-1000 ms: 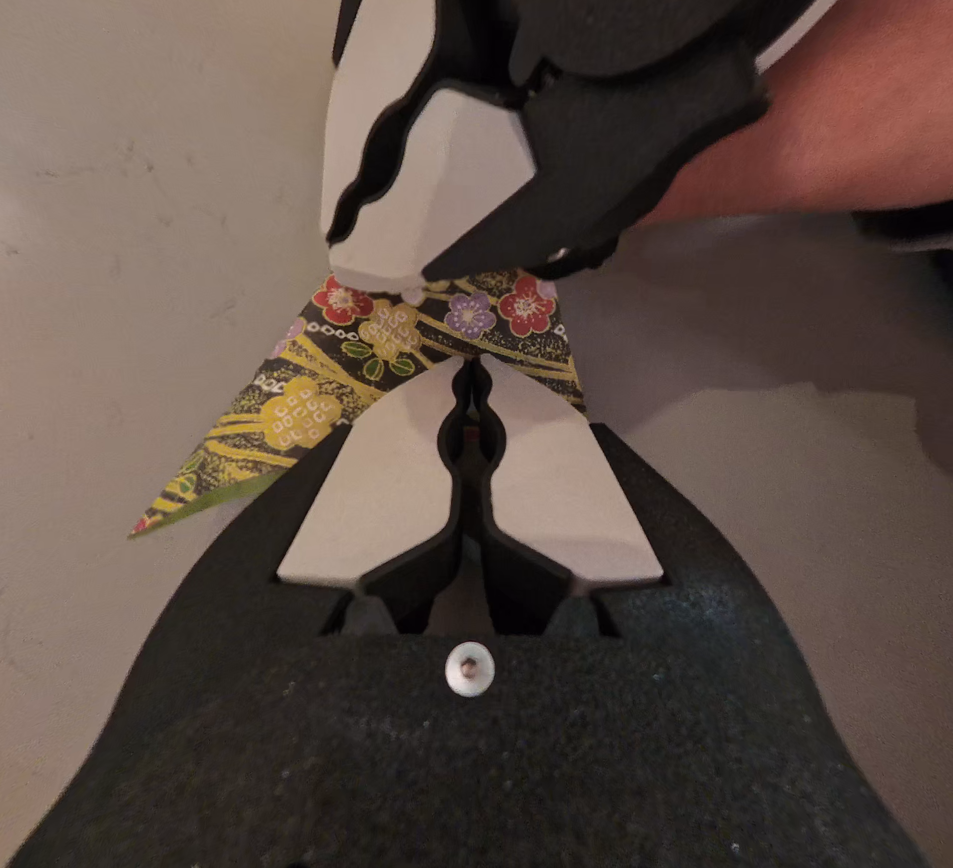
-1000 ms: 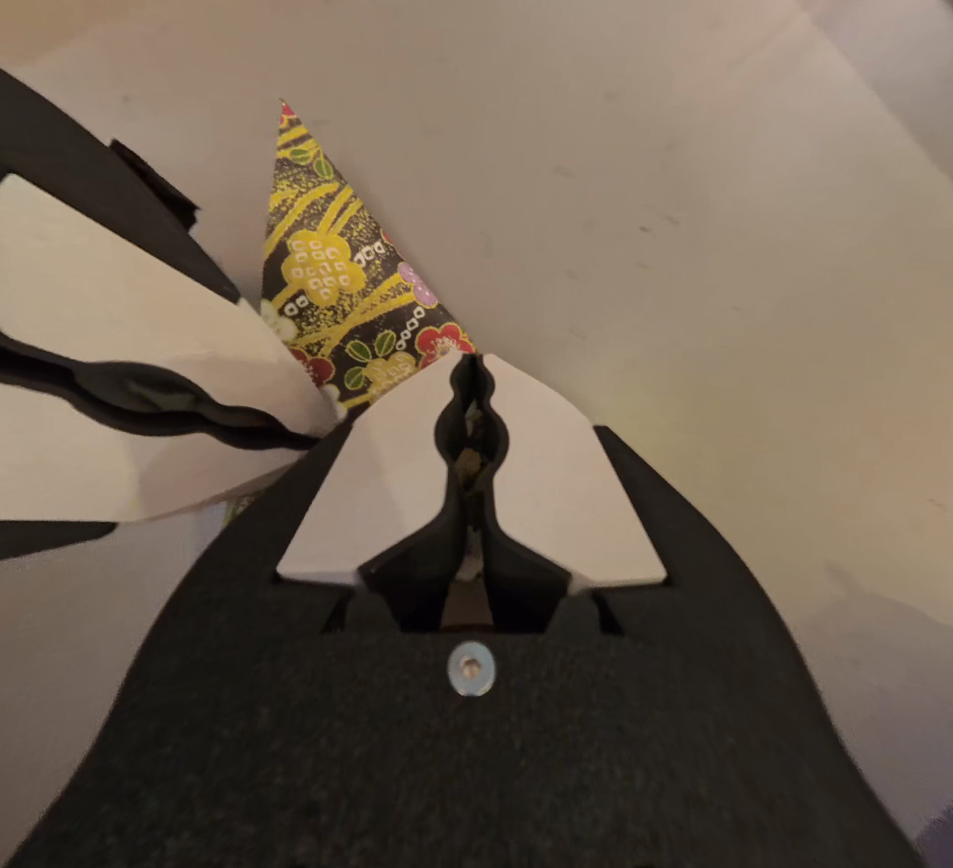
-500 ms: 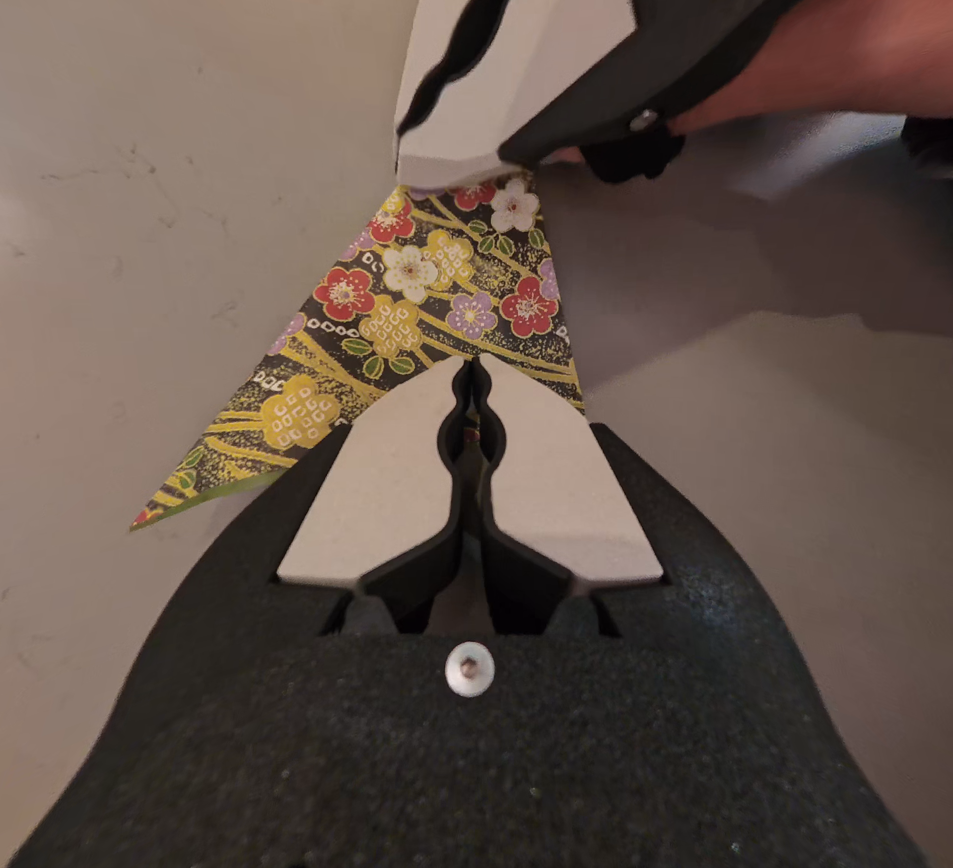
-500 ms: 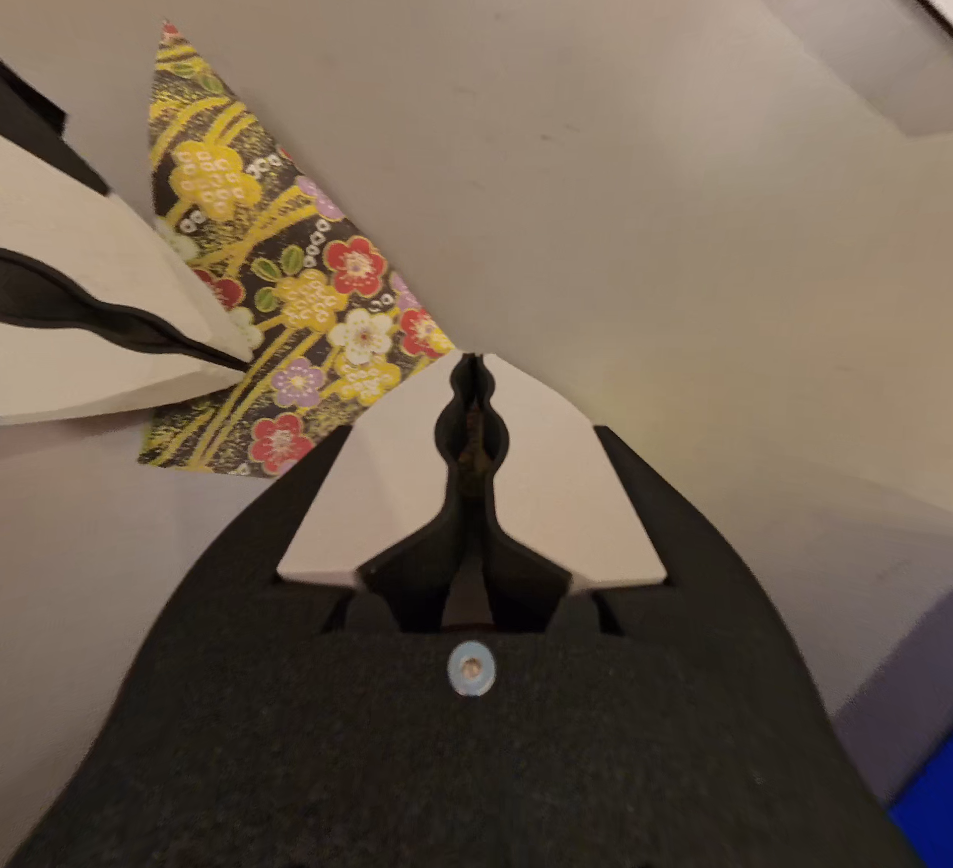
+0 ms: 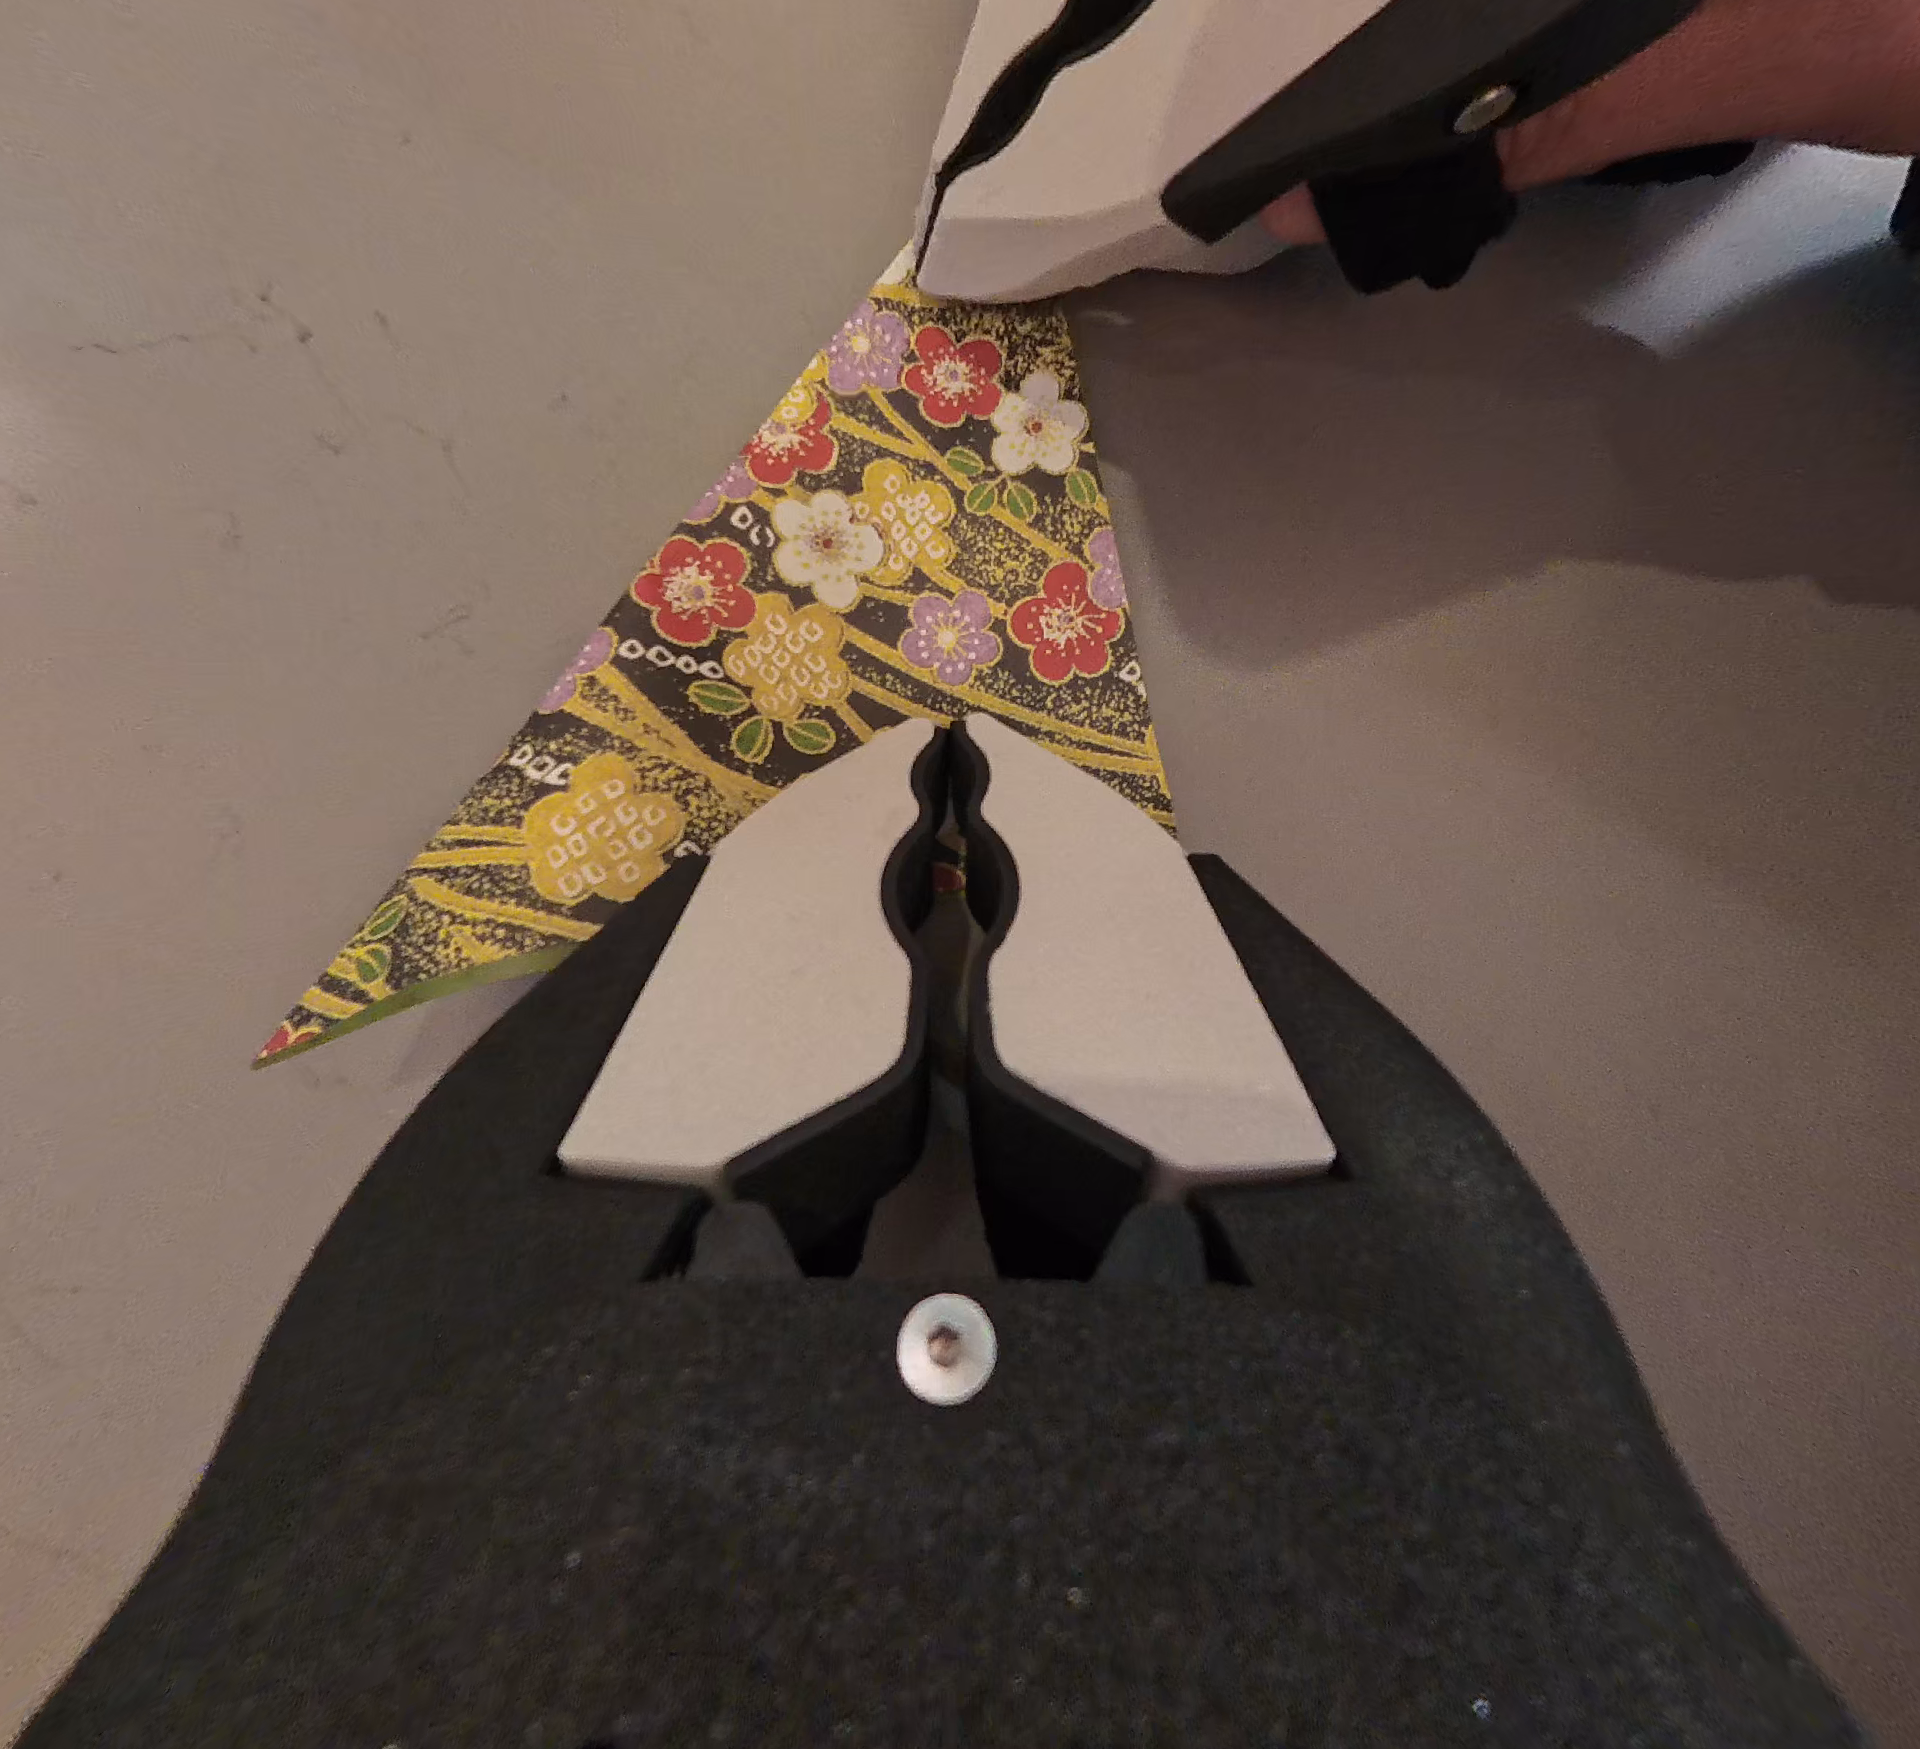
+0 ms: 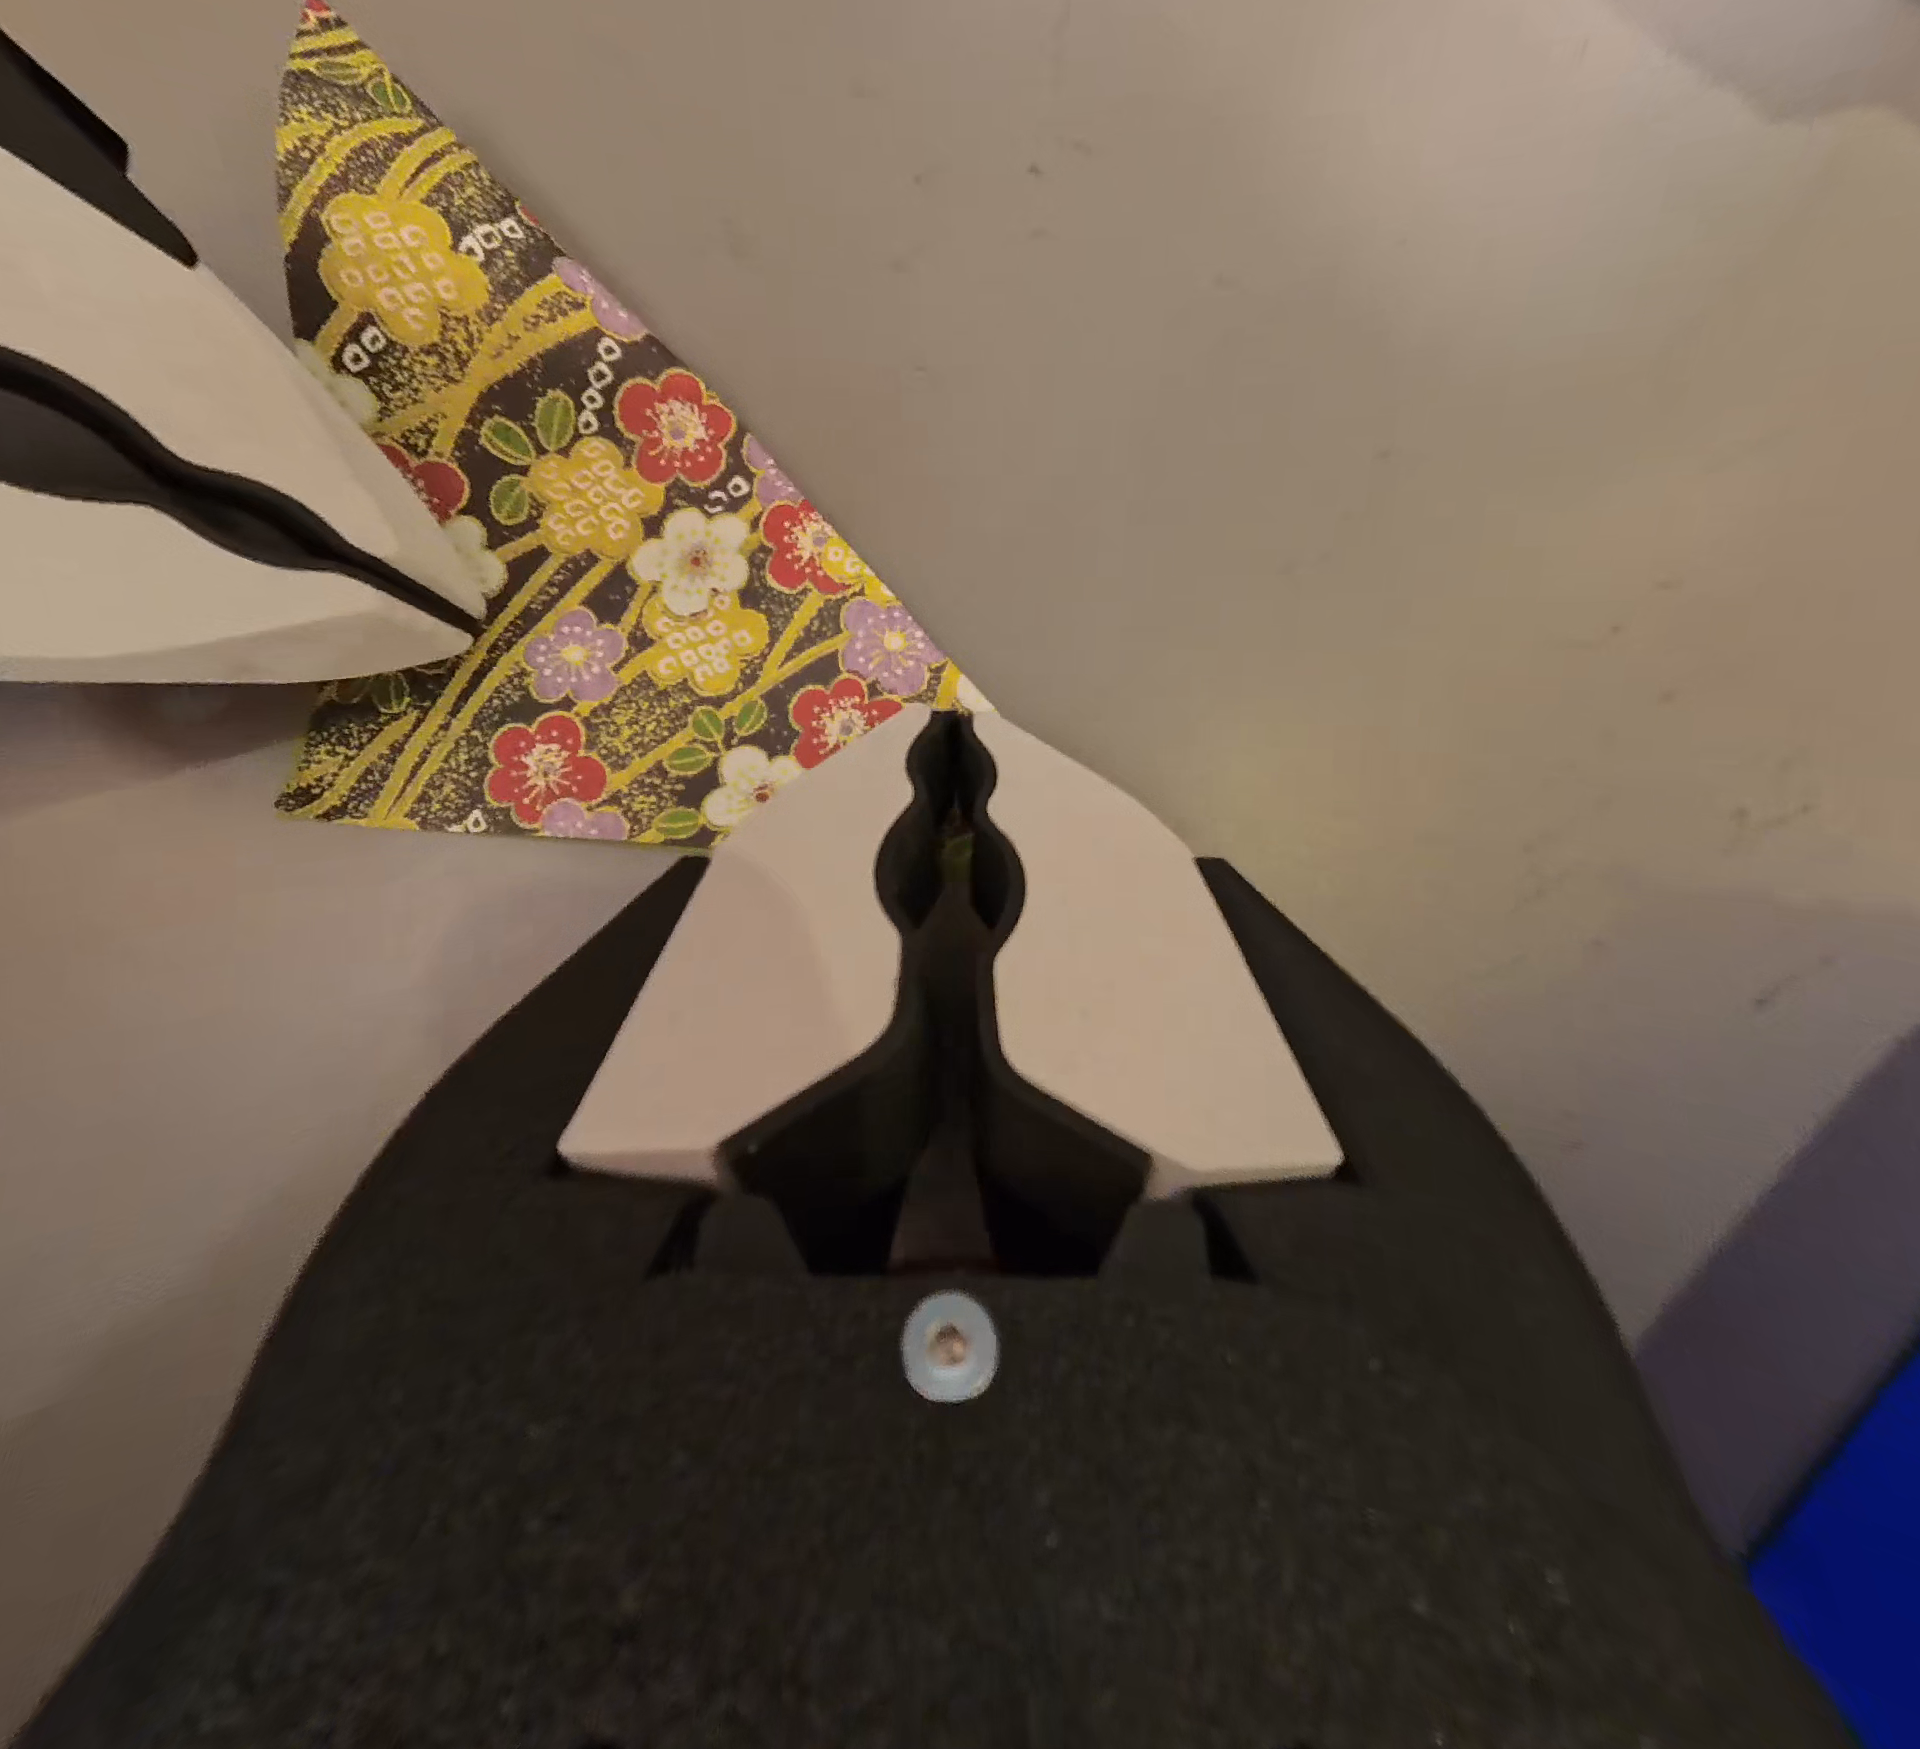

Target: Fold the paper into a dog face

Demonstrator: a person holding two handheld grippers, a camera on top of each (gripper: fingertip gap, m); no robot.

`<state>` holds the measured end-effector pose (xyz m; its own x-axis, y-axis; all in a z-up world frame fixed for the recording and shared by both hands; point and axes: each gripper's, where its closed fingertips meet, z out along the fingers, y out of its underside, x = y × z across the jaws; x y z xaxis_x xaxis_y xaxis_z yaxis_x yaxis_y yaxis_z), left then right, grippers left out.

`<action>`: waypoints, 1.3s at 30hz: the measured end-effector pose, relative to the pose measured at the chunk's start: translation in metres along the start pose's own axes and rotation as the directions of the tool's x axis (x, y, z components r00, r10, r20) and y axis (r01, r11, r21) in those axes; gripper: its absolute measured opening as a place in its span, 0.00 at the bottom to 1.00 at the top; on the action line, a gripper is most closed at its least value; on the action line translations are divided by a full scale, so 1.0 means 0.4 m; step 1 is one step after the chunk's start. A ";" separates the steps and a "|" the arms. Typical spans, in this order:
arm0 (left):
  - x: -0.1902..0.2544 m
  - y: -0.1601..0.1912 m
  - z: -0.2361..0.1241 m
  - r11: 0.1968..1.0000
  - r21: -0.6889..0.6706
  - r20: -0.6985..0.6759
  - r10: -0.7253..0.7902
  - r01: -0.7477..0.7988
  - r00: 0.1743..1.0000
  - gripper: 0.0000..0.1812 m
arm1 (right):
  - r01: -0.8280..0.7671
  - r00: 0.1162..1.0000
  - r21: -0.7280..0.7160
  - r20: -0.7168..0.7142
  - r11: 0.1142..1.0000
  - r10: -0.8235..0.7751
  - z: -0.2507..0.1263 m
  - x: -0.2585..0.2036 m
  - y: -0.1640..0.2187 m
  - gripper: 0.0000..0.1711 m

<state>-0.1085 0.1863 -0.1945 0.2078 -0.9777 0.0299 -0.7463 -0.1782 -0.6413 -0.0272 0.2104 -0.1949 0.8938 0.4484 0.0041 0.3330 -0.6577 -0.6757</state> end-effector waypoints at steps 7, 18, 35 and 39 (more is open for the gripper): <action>0.004 0.001 -0.013 0.999 -0.017 -0.029 -0.038 0.037 0.999 0.00 | 0.054 0.998 -0.018 -0.039 0.998 -0.055 0.000 0.000 0.002 0.00; -0.108 -0.027 -0.038 0.963 -0.050 0.177 -0.251 0.263 0.952 0.02 | 0.074 0.994 -0.025 -0.079 0.997 -0.075 0.000 -0.001 0.002 0.00; -0.126 0.004 -0.007 0.947 -0.087 0.207 -0.286 0.309 0.936 0.00 | 0.135 0.959 0.060 0.243 0.989 -0.146 0.010 -0.235 -0.038 0.00; -0.126 0.004 -0.007 0.950 -0.074 0.203 -0.283 0.303 0.937 0.00 | 0.150 0.969 0.021 0.193 0.988 -0.151 0.017 -0.229 -0.024 0.00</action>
<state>-0.1219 0.2348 -0.1948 0.5345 -0.8435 0.0535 -0.6928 -0.4735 -0.5439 -0.1142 0.1797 -0.1937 0.7583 0.6509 -0.0360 0.4569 -0.5701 -0.6828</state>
